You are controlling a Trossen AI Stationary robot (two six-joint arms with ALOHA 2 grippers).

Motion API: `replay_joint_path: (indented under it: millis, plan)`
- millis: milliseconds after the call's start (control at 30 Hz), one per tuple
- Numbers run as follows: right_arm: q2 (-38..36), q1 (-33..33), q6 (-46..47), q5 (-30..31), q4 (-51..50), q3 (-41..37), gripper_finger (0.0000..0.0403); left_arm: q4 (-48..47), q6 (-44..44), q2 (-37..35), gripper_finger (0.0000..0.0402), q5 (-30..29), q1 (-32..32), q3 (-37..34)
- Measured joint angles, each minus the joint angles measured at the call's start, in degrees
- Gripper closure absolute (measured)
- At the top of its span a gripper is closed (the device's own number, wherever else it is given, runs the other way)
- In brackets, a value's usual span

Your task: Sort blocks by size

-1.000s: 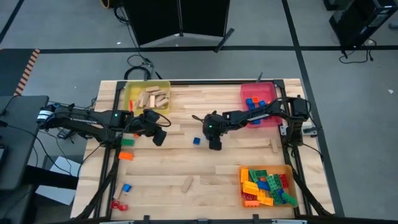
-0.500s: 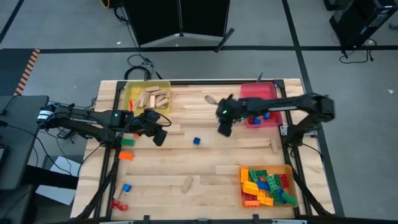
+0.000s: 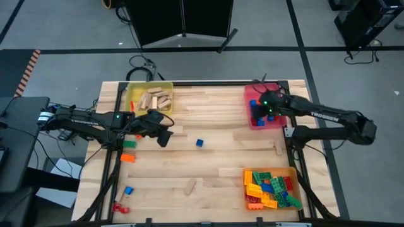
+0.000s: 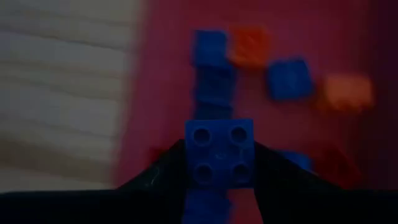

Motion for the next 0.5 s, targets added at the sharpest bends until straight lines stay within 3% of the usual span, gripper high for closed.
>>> replay_joint_path:
  millis: [267, 500]
  plan:
    - [2.6, -6.3, 1.5, -3.8, -0.3, -5.8, 0.0236, 2.3, 0.0, 0.0, 0.0202, 0.0, 0.0, 0.0]
    - [2.5, -7.0, -2.1, -6.2, -1.5, -4.9, 0.0083, 2.8, 0.0, 0.0, 0.0202, 0.0, 0.0, 0.0]
